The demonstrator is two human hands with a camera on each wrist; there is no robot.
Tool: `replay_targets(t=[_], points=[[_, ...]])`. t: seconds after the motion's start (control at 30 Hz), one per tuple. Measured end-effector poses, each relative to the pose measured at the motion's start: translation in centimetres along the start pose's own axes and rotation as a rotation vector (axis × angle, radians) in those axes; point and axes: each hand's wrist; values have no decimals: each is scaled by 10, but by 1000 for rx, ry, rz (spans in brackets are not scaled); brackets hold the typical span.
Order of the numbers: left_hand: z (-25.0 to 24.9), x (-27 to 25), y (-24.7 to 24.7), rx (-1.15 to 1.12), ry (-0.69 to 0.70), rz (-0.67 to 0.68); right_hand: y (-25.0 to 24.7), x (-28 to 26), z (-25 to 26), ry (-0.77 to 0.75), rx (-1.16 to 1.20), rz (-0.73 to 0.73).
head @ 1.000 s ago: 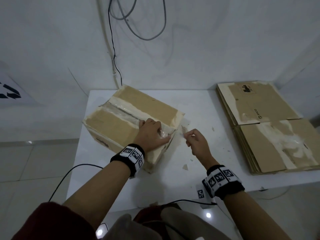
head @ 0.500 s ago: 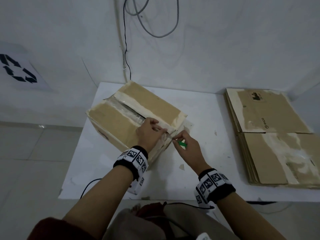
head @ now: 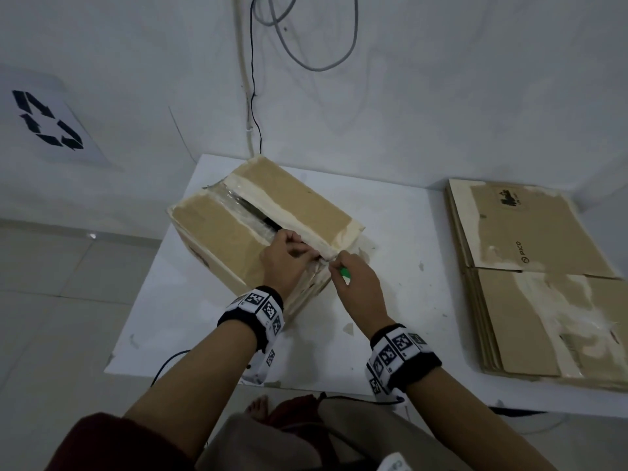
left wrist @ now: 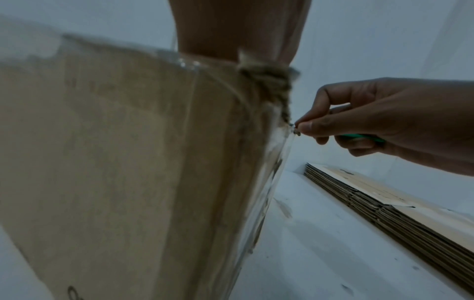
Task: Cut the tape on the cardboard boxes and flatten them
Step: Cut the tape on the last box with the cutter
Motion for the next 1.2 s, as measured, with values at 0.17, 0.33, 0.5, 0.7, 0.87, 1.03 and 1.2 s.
replay_targets(t=[0.17,0.33,0.5,0.7,0.87,1.03,1.2], points=[[3,1,1,16,-7,1,0,-7,1,27,41,3],[5,4,1,28,-5,8,4,4,2,65,67,11],[8,4,4,73,46,-54,4,0,-3,94,116,7],[7,9,10,280,43,-128,2,4,-2,88,104,12],[5,9,12,231,13,-138,1,6,-8,59,67,21],[1,14,16,252,-25,-153,6,14,-9,74,63,-11],[4,13,9,193,-43,-107,0,9,-22,106,96,-38]])
Point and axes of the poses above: each hand's wrist, its own x-axis towards the middle knuckle, its own y-axis out of the palm, z = x × y, and after that the axes turned 12 degrees about -x, right-handed
